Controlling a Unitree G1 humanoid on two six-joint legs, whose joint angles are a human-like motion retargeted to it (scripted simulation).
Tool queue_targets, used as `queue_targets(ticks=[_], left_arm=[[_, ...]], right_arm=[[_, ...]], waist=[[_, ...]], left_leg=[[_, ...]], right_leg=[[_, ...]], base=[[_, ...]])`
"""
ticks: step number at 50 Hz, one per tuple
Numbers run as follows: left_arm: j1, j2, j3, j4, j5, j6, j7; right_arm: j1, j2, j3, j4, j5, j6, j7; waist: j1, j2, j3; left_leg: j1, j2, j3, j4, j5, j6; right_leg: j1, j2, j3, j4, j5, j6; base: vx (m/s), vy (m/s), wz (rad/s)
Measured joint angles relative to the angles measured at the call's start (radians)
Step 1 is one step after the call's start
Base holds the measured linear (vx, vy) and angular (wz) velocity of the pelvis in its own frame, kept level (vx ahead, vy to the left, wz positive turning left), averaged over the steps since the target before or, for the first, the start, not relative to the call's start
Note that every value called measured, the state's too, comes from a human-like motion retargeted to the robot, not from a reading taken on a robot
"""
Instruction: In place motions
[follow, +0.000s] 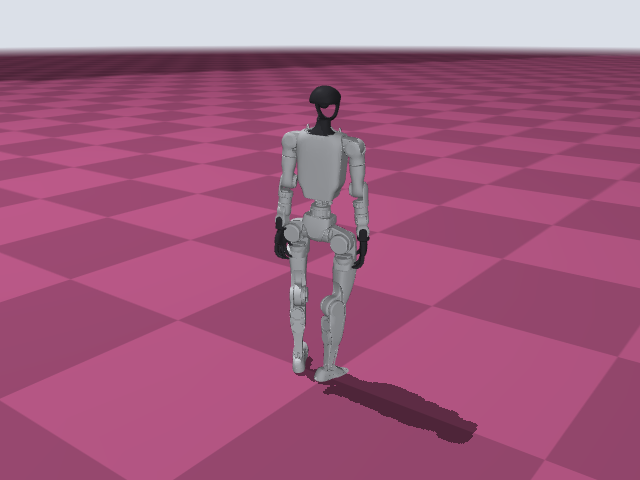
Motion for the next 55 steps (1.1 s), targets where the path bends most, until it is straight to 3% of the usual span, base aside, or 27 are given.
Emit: queue_targets(ticks=[55], left_arm=[[0.01,0.018,-0.011,0.002,-0.002,-0.003,-0.003]], right_arm=[[-0.001,-0.004,0.009,-0.003,-0.007,-0.001,0.006]], waist=[[0.01,0.005,-0.009]], left_leg=[[-0.031,0.018,0.0,0.005,0.005,0.002]], right_leg=[[-0.022,0.01,-0.003,-0.001,-0.001,0.003]], base=[[0.0,0.0,0.0]])
